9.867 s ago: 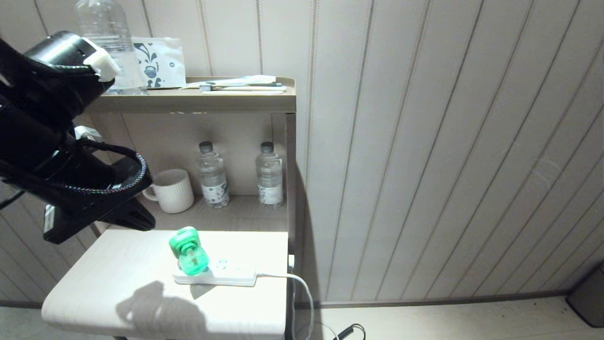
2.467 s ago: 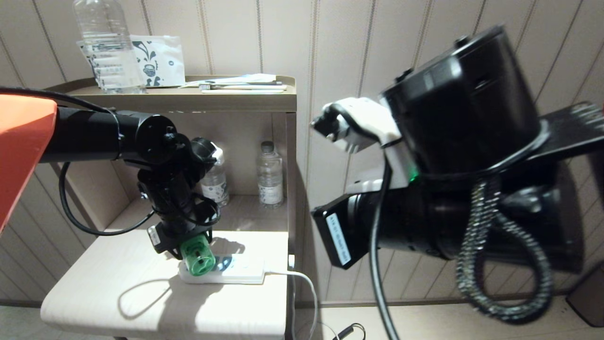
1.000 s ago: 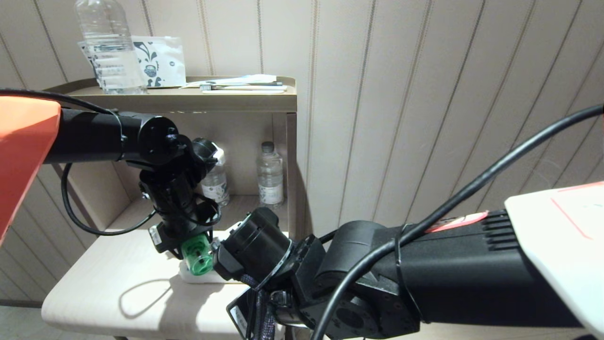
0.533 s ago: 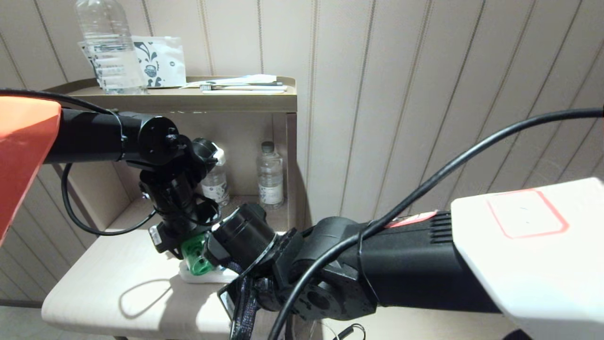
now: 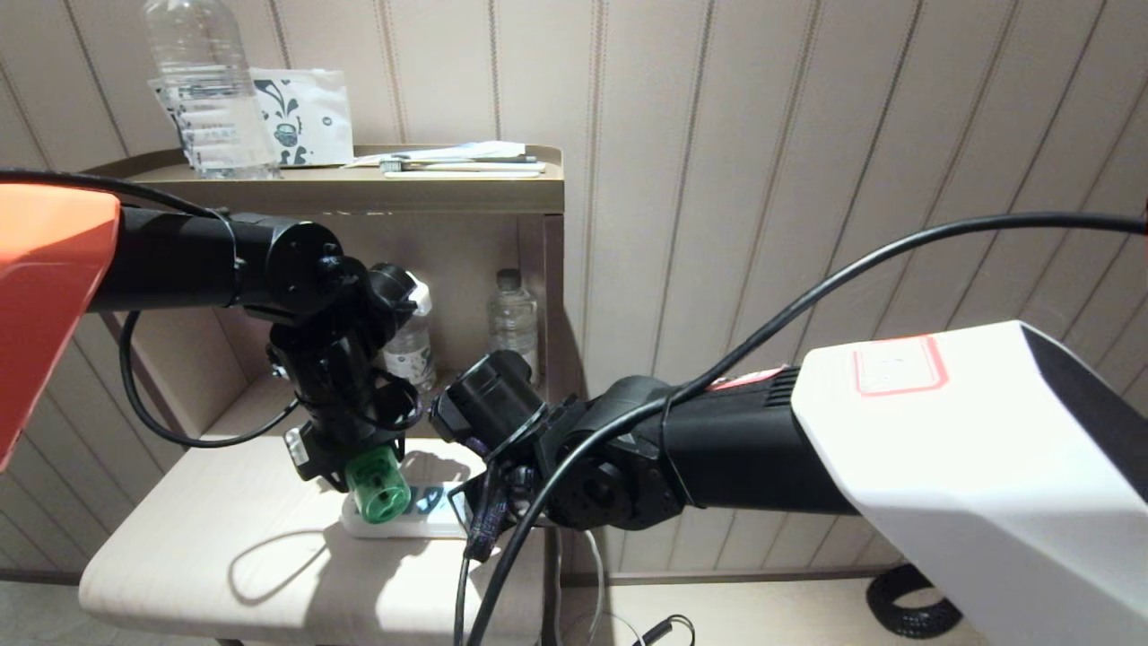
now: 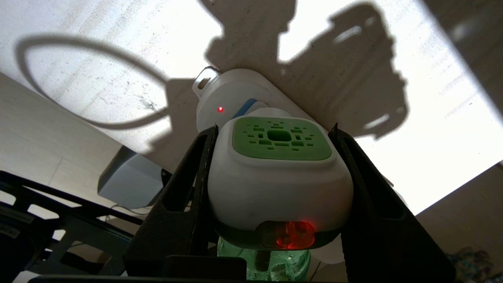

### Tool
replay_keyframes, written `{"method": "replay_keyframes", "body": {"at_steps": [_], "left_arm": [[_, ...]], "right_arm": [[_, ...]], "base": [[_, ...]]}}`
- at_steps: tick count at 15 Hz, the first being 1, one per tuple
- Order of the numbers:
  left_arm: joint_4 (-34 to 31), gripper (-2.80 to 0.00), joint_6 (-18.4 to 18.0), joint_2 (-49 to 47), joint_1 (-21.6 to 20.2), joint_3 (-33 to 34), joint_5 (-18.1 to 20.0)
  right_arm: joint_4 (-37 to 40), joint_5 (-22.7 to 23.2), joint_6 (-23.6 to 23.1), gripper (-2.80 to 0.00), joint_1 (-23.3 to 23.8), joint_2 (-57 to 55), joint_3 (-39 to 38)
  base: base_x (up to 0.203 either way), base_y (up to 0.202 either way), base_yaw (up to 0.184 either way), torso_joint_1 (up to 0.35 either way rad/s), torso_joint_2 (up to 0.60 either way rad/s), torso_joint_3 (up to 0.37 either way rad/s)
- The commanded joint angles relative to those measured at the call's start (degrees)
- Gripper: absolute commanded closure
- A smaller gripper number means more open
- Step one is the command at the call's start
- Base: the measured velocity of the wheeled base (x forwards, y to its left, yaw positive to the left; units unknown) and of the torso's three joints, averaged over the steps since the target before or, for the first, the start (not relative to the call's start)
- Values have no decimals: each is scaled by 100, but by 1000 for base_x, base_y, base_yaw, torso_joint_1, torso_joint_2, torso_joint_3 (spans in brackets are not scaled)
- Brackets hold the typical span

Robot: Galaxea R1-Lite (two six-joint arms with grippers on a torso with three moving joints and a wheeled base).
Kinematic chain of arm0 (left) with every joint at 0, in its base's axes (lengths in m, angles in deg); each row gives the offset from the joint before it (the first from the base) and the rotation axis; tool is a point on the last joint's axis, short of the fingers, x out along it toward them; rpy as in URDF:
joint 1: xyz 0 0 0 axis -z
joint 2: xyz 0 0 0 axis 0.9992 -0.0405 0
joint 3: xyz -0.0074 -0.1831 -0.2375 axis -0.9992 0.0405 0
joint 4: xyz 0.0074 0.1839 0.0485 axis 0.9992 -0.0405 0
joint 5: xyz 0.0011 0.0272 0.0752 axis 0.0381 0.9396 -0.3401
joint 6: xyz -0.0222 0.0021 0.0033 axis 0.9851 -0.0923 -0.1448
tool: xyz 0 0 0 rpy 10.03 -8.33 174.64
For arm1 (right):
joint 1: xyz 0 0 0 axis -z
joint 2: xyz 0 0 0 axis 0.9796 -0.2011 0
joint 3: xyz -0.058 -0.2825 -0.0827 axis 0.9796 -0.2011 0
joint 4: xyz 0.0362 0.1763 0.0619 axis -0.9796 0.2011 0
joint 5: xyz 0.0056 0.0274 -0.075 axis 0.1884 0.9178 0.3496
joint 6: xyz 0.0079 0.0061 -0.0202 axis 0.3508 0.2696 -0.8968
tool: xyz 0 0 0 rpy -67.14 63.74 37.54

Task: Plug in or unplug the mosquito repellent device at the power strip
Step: Hold the socket with your right hand and unplug it with your left hand

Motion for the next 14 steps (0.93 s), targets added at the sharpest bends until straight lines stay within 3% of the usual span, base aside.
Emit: {"method": "replay_keyframes", "body": {"at_steps": [1,14], "left_arm": [[-29,0,37,-58,2,-11,-10],[-96,0,3,29,-31,-326,-10]], "right_arm": [[9,9,12,0,25,-21,-81],[0,36,21,0,-28,-300,-188]], "base": [[0,0,0,0,0,0],[0,0,0,0,0,0]]}}
